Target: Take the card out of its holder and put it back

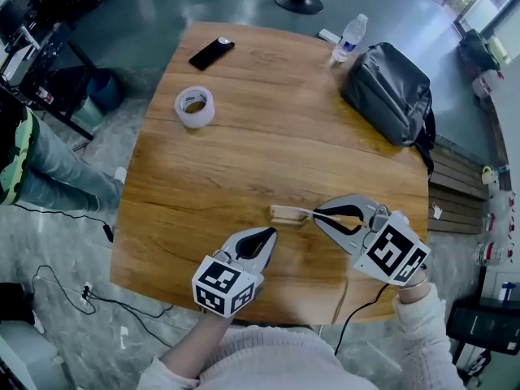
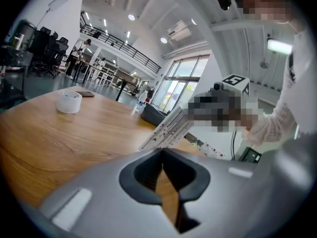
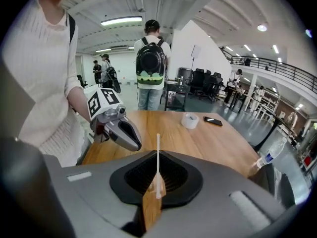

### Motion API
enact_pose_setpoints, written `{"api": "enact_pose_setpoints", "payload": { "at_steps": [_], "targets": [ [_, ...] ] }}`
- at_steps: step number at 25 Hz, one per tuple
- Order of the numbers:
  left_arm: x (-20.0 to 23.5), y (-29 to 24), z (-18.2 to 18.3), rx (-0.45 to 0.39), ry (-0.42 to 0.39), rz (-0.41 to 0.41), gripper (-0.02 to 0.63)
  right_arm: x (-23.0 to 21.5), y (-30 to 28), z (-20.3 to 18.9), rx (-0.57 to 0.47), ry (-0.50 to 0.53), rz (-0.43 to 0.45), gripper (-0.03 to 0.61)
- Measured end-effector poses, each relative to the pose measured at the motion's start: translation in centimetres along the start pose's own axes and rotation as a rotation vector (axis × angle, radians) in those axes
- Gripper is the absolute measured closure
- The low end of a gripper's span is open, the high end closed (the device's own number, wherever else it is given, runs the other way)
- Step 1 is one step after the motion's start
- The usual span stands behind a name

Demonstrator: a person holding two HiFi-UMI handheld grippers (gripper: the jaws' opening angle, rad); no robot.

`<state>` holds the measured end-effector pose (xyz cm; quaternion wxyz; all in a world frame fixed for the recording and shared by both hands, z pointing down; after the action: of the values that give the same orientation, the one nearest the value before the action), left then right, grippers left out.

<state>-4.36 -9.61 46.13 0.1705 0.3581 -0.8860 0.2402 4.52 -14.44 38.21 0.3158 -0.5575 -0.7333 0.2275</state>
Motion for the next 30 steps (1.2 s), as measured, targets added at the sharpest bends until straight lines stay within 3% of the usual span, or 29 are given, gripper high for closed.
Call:
{"api": "enact_pose_setpoints", "payload": {
  "at_steps": [11,30],
  "targets": [
    [0.7,-0.1,-0.2,-0.018,0.035,0.015,0.604,0.1,-1.4,0.5,0.088,0.134,0.151,0.566],
    [0.6,0.2,-0.4,-0.018,0.032,0.018,0.604,-0.6,-2.0,0.5,0.134,0.098,0.192,0.566]
  ]
}}
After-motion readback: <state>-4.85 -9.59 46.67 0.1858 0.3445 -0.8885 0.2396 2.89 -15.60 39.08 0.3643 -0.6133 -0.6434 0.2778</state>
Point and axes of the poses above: the fingertips, and each gripper's own axes: y backward along the fingers, x to its left, z out of its top, the point moved 3 cm from there along y, backward along the fingers, and after that the axes turned 7 degrees about -z, right-handed, at the moved point
